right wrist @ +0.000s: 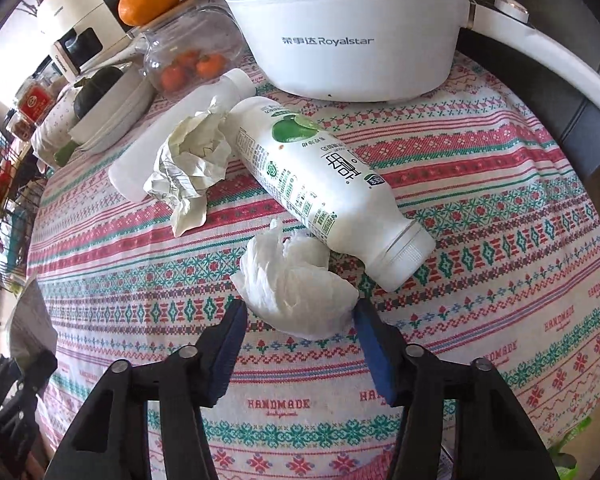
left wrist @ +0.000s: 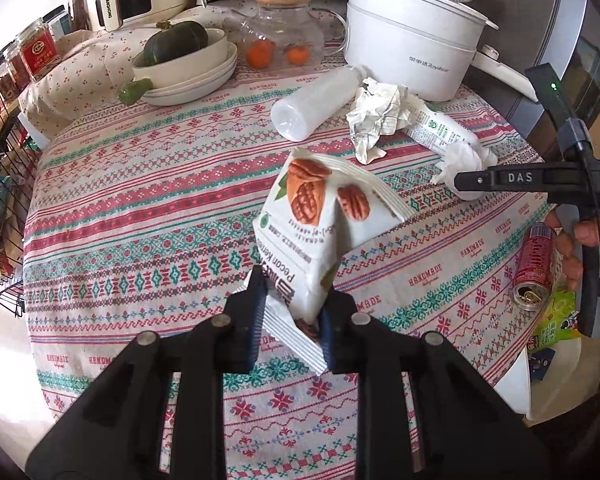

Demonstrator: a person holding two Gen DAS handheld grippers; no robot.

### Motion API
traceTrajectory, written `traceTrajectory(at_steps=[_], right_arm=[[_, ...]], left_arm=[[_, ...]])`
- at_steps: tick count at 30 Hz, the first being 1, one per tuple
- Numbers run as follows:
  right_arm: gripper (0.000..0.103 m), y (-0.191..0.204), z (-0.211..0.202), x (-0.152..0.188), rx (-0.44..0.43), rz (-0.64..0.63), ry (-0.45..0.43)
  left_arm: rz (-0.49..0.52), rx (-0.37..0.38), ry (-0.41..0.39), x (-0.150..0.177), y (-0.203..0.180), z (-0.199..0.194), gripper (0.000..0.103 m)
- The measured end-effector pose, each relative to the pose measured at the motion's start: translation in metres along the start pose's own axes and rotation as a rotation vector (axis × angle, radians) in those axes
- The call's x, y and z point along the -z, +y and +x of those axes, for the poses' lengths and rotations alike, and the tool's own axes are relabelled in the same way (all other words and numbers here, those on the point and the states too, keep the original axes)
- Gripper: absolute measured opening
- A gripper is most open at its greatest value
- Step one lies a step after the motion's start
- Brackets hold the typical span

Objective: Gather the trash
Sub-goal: 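Grasp the crumpled white tissue with the right tool, then carry the pecan bag and tissue to the white bin and release both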

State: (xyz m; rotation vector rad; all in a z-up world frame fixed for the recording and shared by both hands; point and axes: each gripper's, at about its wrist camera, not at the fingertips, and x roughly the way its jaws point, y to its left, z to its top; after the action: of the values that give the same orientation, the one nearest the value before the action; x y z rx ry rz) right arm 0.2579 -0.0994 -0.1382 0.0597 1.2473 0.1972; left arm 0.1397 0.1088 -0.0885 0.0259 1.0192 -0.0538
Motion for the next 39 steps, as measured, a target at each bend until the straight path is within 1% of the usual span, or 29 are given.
traceTrajectory(at_steps=[1,2,4,6,9,12,17,21,27,31,35,39], right_arm=[[0.043,-0.001,0.002,-0.001,-0.001,0.008,0.0],[0.04,-0.001,0.004,-0.002,-0.003,0.012,0.0],[0.035,-0.001,0.005,-0.003,-0.005,0.006,-0.007],[0.034,-0.001,0.004,-0.004,-0.004,-0.012,-0.017],[0.033,-0.001,-0.006,-0.003,-0.012,-0.029,-0.045],[0.033,-0.003,-0.023,0.002,-0.041,-0.033,-0.078],[0.033,-0.012,-0.065,0.017,-0.082,-0.05,-0.145],[0.033,-0.026,-0.103,0.035,-0.111,-0.049,-0.205],[0.033,-0.05,-0.153,0.07,-0.108,-0.045,-0.269],[0.033,-0.07,-0.176,0.093,-0.141,0.001,-0.291],[0.033,-0.088,-0.193,0.114,-0.161,-0.001,-0.307],[0.033,-0.108,-0.201,0.135,-0.148,-0.009,-0.295]], left_arm=[[0.002,-0.003,-0.001,0.0,-0.002,-0.001,0.026],[0.005,-0.005,-0.001,0.0,-0.003,-0.001,0.026],[0.005,-0.005,-0.004,0.0,-0.004,-0.003,0.026],[0.002,-0.006,-0.008,0.0,-0.004,-0.005,0.026],[-0.01,-0.002,-0.022,-0.002,-0.005,-0.009,0.026],[-0.02,0.006,-0.042,-0.003,-0.009,-0.017,0.026],[-0.017,0.019,-0.083,-0.004,-0.023,-0.034,0.026],[-0.004,0.049,-0.115,-0.004,-0.045,-0.048,0.026],[0.076,0.103,-0.15,0.002,-0.089,-0.069,0.026],[0.126,0.156,-0.163,0.012,-0.118,-0.081,0.026],[0.232,0.19,-0.167,0.024,-0.15,-0.084,0.026],[0.332,0.247,-0.131,0.043,-0.185,-0.082,0.026]])
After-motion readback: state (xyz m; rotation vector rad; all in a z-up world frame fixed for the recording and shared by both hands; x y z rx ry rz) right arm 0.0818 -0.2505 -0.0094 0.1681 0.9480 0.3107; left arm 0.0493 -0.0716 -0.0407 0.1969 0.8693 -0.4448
